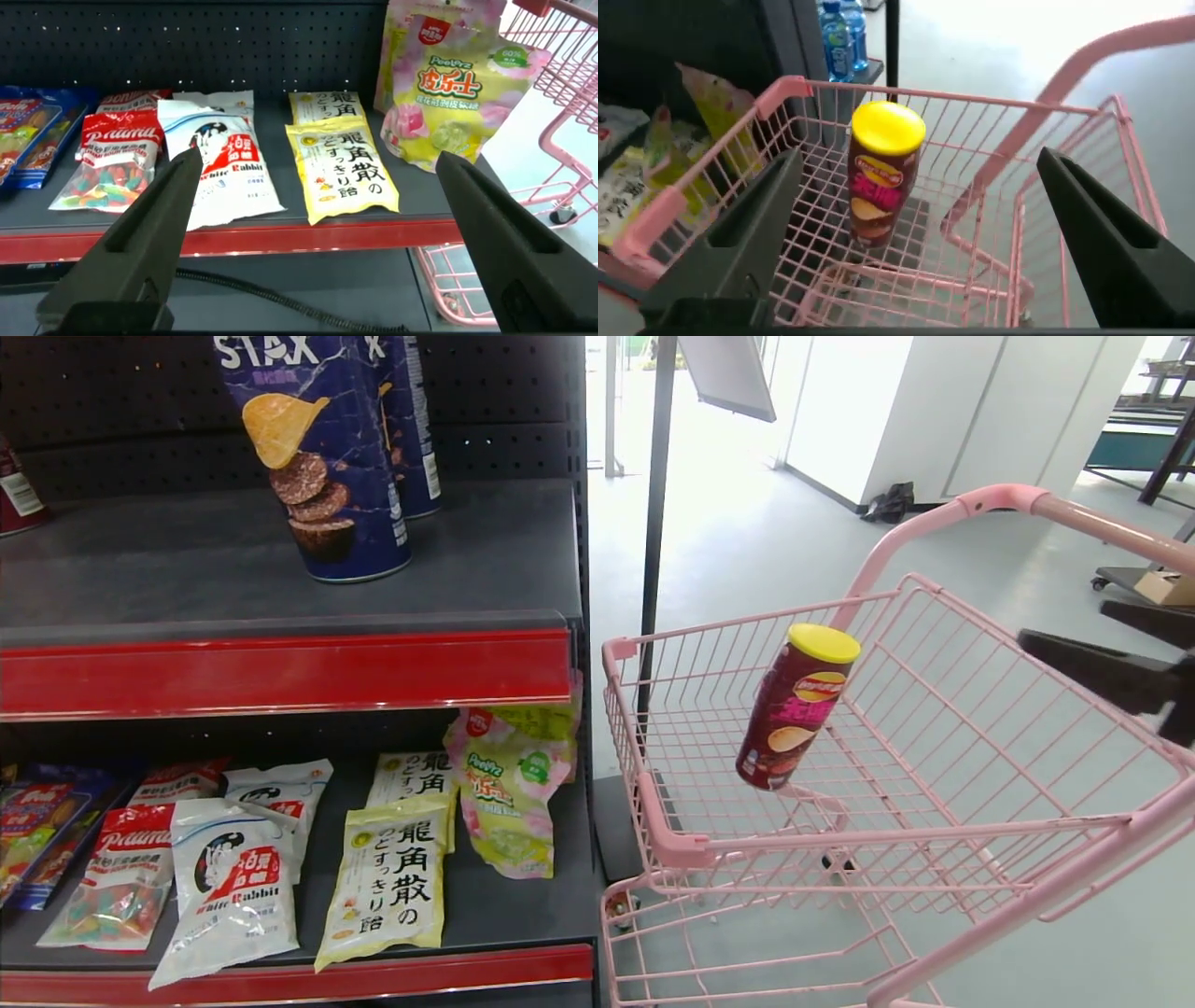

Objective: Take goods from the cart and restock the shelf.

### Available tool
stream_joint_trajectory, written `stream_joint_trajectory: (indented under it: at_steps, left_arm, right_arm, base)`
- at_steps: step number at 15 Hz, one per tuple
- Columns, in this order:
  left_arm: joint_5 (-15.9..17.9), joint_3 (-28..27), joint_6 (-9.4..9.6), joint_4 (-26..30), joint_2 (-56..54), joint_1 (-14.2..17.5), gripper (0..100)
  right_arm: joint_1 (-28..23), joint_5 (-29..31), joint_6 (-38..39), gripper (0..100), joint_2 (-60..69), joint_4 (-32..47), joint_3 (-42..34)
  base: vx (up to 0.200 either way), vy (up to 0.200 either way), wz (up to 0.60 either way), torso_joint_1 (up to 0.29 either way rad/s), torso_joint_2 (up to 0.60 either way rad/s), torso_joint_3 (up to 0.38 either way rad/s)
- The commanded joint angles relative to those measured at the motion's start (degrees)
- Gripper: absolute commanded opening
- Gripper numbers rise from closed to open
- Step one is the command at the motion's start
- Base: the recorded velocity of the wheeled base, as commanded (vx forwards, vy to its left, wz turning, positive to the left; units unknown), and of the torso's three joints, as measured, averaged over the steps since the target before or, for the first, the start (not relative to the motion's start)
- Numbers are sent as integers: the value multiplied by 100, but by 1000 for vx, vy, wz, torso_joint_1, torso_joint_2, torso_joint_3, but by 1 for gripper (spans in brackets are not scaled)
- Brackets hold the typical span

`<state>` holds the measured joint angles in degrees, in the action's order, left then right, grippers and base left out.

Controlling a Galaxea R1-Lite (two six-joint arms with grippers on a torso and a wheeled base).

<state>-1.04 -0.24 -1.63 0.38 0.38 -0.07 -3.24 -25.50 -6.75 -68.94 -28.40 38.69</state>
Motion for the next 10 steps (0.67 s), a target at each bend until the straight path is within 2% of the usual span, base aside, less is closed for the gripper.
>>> stream_joint_trajectory:
  at_steps: [1,6,10]
  left_arm:
    - [-2,-2,-4,-3,6,-1,100]
    - [-2,-2,-4,-3,-3,-1,100]
    - [-2,-2,-4,-3,6,-1,100]
  right_arm:
    - [-484,-1343,-1003,100,-2607,-842,1158]
    - [-476,-1871,-1302,100,-3618,-833,1764]
    - [-643,-2082,-1531,100,-3917,-825,1791]
  base:
    - [0,0,0,0,0,0]
    - [0,0,0,0,0,0]
    - [0,0,0,0,0,0]
